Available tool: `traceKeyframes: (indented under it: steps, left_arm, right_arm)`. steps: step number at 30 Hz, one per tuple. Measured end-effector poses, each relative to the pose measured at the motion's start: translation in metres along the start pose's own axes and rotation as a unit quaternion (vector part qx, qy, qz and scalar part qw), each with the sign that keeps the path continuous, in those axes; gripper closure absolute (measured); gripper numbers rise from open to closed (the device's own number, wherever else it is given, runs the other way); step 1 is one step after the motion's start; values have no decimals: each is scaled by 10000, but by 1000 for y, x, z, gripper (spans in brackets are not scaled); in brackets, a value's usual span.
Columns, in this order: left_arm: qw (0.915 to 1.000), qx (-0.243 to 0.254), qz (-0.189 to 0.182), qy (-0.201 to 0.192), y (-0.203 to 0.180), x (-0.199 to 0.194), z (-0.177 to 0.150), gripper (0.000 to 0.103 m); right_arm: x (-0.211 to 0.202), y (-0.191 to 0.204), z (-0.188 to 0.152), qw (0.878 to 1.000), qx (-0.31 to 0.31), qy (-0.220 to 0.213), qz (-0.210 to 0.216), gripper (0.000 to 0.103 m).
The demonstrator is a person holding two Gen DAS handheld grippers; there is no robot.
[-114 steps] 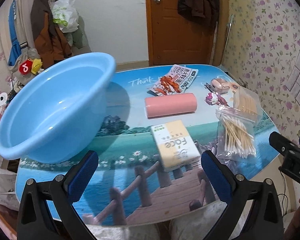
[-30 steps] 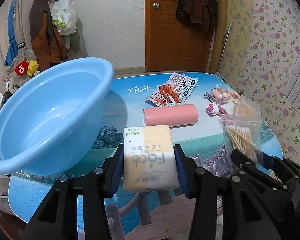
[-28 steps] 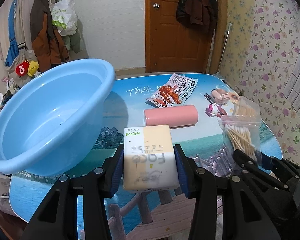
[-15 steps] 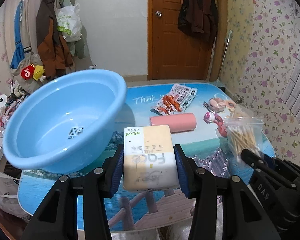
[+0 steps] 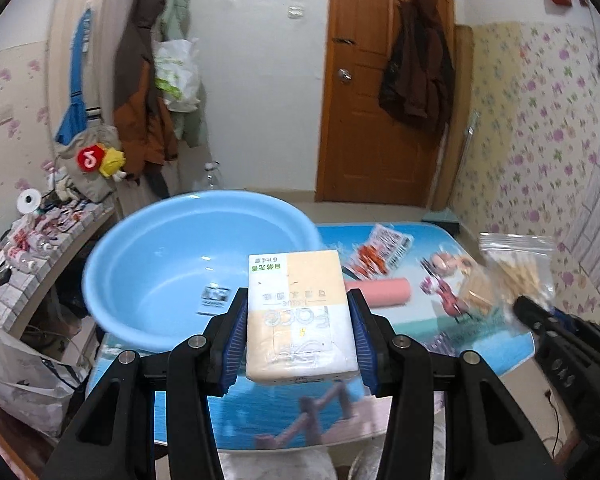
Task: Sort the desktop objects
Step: 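Carry the tissue pack over the blue basin and release it with the left gripper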
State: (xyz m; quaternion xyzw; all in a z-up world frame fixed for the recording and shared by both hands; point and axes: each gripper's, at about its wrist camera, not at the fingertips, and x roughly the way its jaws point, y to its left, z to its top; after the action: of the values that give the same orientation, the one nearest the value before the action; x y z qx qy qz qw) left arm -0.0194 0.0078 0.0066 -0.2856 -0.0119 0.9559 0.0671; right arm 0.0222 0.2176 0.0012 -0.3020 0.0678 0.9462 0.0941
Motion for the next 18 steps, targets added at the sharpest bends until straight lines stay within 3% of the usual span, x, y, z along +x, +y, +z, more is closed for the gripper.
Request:
traceKeyframes:
  steps: [4,11,18]
  left_arm:
    - [9994,-82,239,-217,28,-16,12,58]
    - [9953,-466,633,-559,78,-45,26,58]
    - [9944,-571,732,-513,97,-49,23,58]
  right_arm:
    - [-25,15,14,9992,-107,-389,14,87]
    - [-48,27,27,9983,-160,-563,55,87]
    - [-60,36,31,9978,-175,-638,-6,87]
